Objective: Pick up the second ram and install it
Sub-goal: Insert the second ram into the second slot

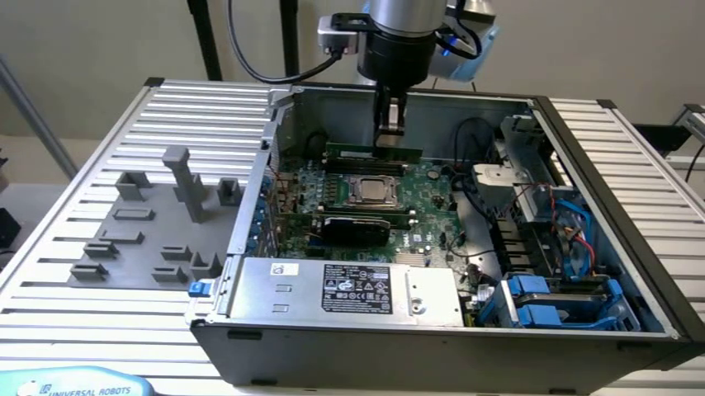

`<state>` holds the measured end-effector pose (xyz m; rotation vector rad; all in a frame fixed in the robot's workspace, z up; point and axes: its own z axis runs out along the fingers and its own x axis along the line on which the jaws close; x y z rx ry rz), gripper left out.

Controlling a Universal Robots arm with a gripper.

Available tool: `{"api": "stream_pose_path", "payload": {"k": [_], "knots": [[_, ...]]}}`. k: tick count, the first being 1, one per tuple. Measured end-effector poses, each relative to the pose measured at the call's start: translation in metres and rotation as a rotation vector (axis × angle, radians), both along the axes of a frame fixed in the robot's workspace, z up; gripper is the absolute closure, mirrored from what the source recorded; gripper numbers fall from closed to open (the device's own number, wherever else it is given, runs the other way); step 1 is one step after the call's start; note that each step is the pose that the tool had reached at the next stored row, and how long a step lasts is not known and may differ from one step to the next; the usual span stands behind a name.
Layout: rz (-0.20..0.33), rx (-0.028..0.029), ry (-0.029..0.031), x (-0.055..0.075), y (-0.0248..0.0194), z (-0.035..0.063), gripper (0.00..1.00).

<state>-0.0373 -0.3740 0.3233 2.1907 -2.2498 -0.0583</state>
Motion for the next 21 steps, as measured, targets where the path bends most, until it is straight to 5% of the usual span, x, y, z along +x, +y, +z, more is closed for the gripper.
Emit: {"api": "stream_pose_path", "payload": {"k": [21], "knots": [[0.000,0.0001,0.0000,-0.002,0.0000,-0.0383,0.87]]}}
